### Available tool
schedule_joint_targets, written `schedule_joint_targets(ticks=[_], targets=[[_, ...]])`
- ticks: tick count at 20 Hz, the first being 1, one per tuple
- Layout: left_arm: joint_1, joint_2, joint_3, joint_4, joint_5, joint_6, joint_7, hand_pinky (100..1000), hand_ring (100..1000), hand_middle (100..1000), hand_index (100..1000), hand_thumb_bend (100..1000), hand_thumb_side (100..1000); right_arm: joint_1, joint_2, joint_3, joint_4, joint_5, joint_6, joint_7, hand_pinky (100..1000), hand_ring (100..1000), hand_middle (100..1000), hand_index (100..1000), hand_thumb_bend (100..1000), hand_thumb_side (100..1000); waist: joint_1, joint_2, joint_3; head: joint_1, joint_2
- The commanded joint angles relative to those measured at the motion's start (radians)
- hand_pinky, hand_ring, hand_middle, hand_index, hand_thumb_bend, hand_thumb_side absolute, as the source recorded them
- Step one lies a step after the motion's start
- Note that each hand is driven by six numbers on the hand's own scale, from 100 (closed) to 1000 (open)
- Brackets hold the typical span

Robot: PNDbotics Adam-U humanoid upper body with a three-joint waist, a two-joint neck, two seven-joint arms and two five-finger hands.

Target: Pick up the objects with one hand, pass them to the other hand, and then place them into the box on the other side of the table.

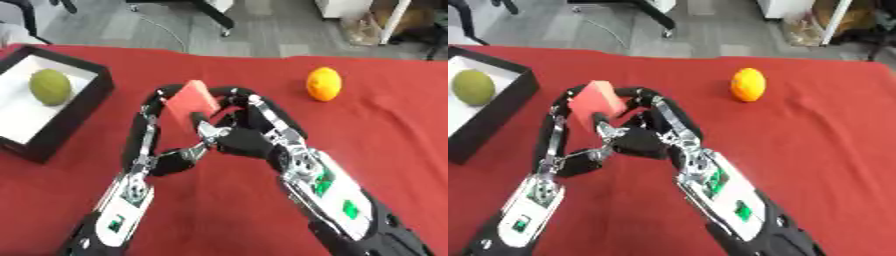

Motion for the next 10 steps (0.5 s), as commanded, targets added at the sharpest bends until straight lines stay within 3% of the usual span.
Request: schedule_joint_targets(ticks=[1,10], targets=[[-0.022,0.000,0.012,-0.038,0.028,0.001,0.036,756,746,770,847,388,572,0.005,-0.014,0.010,0.010,0.003,0.013,0.005,535,425,409,546,100,161,0.003,0.003,-0.001,-0.004,-0.002],[-0.014,0.003,0.006,-0.033,0.025,0.001,0.062,757,751,780,856,464,554,0.008,-0.010,0.011,0.020,-0.021,0.017,0.002,535,426,409,545,100,161,0.003,0.003,-0.003,-0.015,-0.002]])
